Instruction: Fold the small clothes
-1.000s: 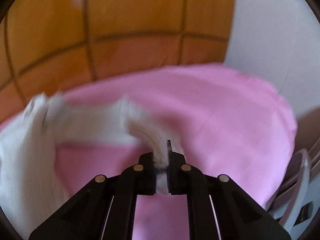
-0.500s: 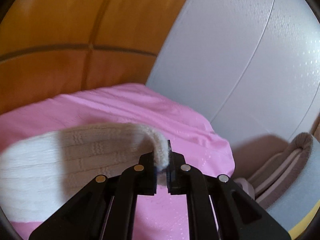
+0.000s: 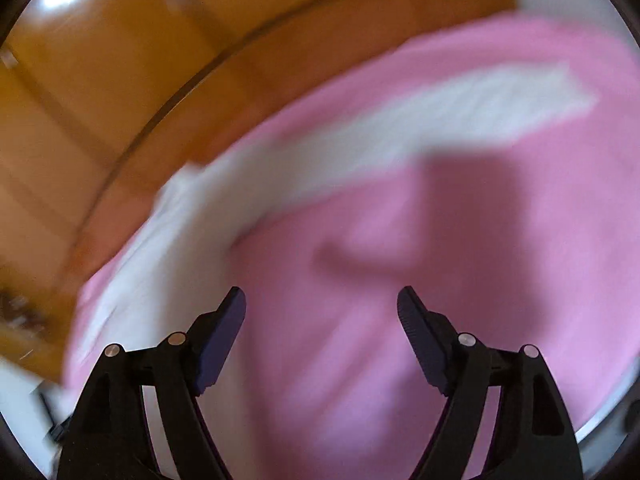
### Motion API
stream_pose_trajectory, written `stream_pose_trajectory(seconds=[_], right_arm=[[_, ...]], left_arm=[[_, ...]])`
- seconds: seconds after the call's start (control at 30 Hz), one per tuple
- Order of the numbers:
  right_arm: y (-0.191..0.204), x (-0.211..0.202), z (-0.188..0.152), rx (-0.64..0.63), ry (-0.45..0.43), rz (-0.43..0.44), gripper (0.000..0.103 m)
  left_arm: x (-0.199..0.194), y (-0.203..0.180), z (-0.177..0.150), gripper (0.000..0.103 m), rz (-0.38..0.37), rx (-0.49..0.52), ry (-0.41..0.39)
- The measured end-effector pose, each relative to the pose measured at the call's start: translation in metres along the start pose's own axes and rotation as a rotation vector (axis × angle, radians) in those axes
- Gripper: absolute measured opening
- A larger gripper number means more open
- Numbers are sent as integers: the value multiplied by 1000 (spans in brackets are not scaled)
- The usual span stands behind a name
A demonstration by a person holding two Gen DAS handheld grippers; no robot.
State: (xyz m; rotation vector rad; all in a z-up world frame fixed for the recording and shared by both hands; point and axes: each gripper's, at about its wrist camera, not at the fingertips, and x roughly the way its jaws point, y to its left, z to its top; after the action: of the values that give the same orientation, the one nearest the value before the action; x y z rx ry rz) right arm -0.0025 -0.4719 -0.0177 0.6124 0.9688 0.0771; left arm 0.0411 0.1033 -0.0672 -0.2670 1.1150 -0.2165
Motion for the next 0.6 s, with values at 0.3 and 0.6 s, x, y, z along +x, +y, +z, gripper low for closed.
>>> stream_pose_trajectory(seconds=[0.3,0.6], right_arm=[[58,4,-126,-80,177,81,10],[97,-80,-106,-218,-28,145,6]], left_arm=[[6,-18,-28,8,-135,93,24],[-63,-20,-25,3,-225,170,-126]])
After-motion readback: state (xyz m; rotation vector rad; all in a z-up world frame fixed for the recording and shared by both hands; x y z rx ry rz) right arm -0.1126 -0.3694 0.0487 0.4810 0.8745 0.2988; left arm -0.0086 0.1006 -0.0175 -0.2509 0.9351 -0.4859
